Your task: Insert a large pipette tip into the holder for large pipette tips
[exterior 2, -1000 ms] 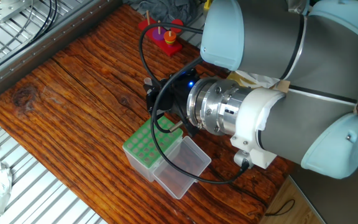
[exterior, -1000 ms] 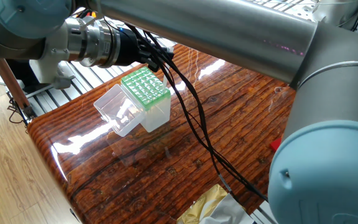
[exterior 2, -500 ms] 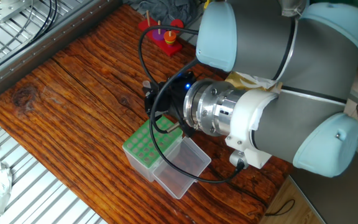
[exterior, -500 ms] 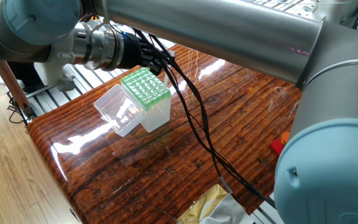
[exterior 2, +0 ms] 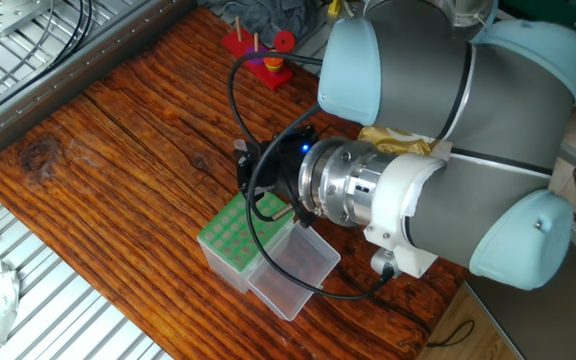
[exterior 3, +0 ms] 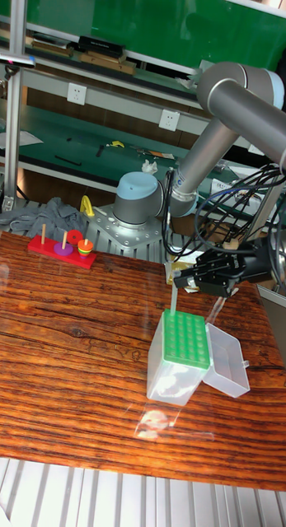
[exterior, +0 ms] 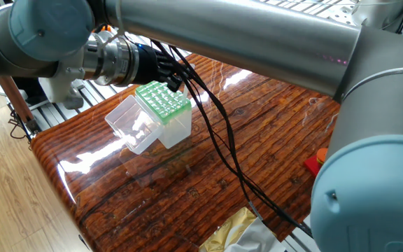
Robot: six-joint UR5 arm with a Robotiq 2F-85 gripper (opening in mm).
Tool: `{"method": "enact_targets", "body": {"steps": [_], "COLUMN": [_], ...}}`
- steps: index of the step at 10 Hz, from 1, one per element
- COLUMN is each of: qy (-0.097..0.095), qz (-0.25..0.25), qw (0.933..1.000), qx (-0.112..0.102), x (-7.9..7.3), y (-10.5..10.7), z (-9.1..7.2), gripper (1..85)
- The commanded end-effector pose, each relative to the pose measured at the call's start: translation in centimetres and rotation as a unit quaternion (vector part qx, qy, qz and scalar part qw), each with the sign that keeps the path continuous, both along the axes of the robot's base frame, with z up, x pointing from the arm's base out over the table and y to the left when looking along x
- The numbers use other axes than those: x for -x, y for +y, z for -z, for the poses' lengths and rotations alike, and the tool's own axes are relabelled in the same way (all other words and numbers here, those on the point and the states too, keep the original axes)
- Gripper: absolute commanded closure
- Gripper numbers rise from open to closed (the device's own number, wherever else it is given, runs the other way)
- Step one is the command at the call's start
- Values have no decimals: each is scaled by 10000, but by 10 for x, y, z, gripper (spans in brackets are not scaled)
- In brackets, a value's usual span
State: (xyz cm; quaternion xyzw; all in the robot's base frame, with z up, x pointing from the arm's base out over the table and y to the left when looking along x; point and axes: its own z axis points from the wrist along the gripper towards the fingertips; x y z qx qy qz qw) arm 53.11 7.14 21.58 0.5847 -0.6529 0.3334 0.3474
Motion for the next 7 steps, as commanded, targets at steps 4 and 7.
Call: {"method": "enact_targets", "body": {"steps": [4, 7], "qy": [-148, -396], "qz": [7, -138], "qw": [9997, 9987], "qx": [-219, -304], "x": [4, -7], "y": [-3, -3], "z": [27, 28], "gripper": [847, 847]}}
